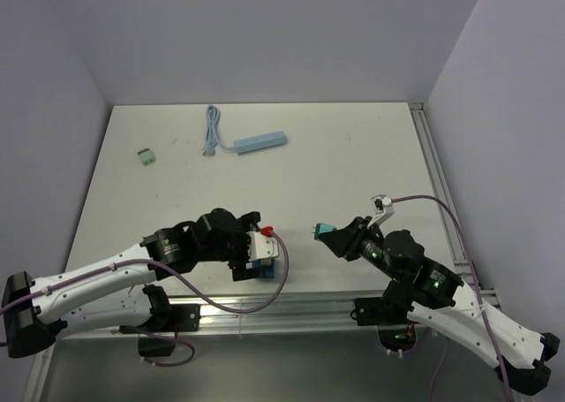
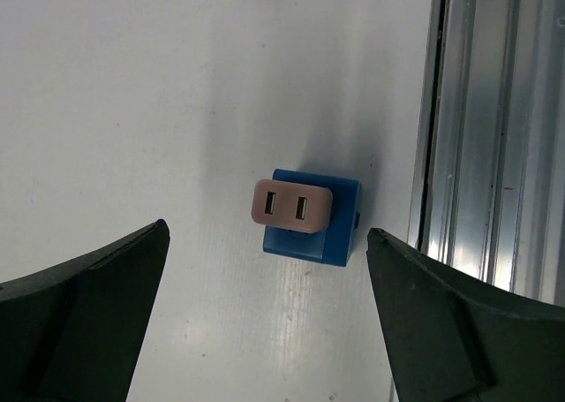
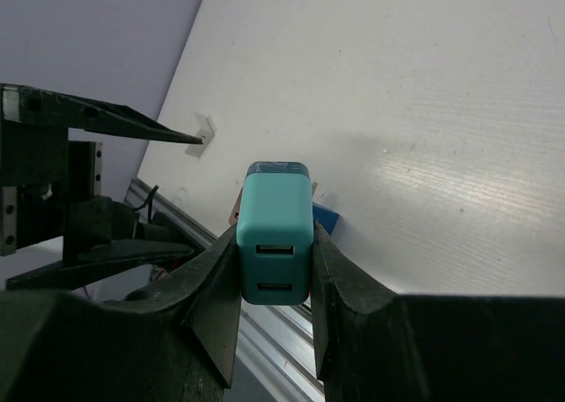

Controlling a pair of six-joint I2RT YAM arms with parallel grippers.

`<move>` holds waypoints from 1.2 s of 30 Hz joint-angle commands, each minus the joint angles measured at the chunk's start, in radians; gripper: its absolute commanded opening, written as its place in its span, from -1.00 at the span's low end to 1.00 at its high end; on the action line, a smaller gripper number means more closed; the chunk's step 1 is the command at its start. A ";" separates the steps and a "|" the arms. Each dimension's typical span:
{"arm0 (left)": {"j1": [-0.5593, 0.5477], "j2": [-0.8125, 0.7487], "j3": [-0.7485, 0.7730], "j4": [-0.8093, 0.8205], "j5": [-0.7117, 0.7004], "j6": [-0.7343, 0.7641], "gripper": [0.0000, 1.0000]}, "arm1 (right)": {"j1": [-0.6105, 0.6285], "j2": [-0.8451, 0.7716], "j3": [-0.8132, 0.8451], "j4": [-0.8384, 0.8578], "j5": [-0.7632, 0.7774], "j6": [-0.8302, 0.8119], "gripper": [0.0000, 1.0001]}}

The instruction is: Insert the plug

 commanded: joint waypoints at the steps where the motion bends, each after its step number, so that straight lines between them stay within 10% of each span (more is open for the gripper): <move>1: -0.006 0.007 -0.036 0.044 0.062 0.108 0.99 | -0.006 -0.034 -0.005 0.012 0.003 -0.019 -1.00; 36: 0.019 0.368 -0.036 0.141 0.075 0.135 0.65 | -0.004 -0.116 -0.037 -0.026 0.003 -0.013 -1.00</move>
